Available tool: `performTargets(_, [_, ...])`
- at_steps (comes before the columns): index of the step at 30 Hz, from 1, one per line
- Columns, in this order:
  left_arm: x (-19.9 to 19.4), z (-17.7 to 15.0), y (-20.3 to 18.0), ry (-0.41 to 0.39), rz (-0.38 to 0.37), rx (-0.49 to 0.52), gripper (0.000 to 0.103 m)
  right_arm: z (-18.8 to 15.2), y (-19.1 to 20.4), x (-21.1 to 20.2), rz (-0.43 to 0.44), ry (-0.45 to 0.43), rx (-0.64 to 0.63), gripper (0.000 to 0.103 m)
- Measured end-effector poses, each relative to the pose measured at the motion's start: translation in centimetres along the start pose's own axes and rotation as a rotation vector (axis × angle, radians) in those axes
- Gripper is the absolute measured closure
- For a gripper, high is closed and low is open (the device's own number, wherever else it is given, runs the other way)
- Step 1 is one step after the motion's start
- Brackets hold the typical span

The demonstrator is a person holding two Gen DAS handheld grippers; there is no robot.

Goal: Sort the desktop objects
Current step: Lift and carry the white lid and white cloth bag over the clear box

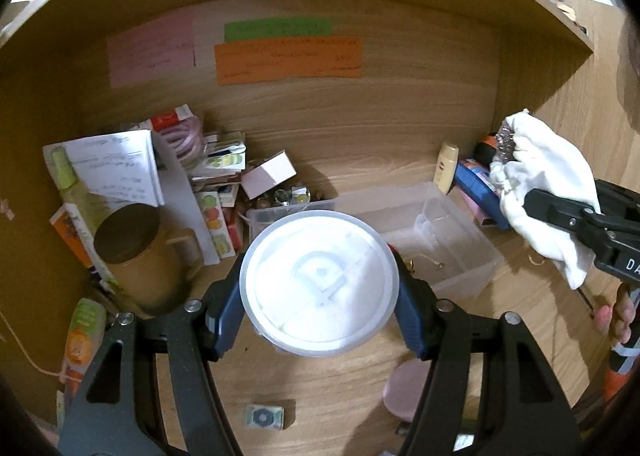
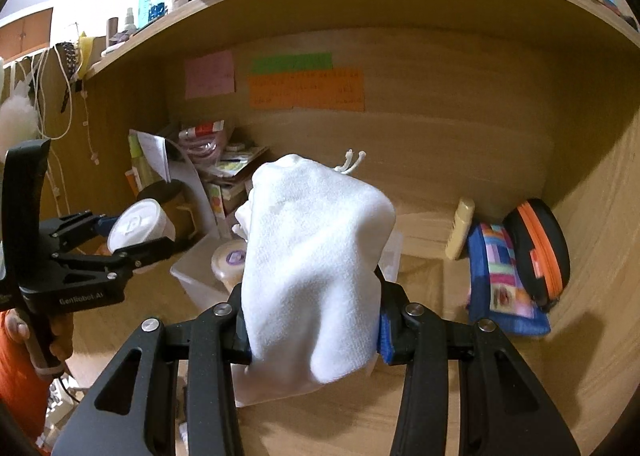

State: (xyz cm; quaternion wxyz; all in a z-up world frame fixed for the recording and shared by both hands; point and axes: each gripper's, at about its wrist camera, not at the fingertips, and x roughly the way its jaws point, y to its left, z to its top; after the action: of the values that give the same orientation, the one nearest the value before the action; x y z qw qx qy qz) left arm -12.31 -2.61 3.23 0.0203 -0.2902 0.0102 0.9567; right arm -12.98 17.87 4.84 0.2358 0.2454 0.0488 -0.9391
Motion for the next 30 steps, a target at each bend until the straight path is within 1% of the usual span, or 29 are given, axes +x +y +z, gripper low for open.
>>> performTargets(8, [2.8, 1.8, -0.5, 0.035, -0.033, 0.000, 0.038, 1.4, -0.4, 2.9, 0.028, 0.013, 0.008, 0.064])
performTargets(14, [5.0, 2.7, -0.9, 0.065, -0.042, 0.015, 0.038, 1.7, -1.2, 5.9, 0.046, 0.055, 0.027, 0.064])
performTargets(20, [7.6, 3.2, -1.1, 0.105, -0.047, 0.017, 0.038, 1.2, -2.0, 8.9, 0.053, 0.110, 0.042, 0.064])
performTargets(30, [11.4, 3.6, -1.8, 0.157, -0.060, 0.040, 0.038, 0.4, -2.8, 11.5, 0.032, 0.172, 0.019, 0.064])
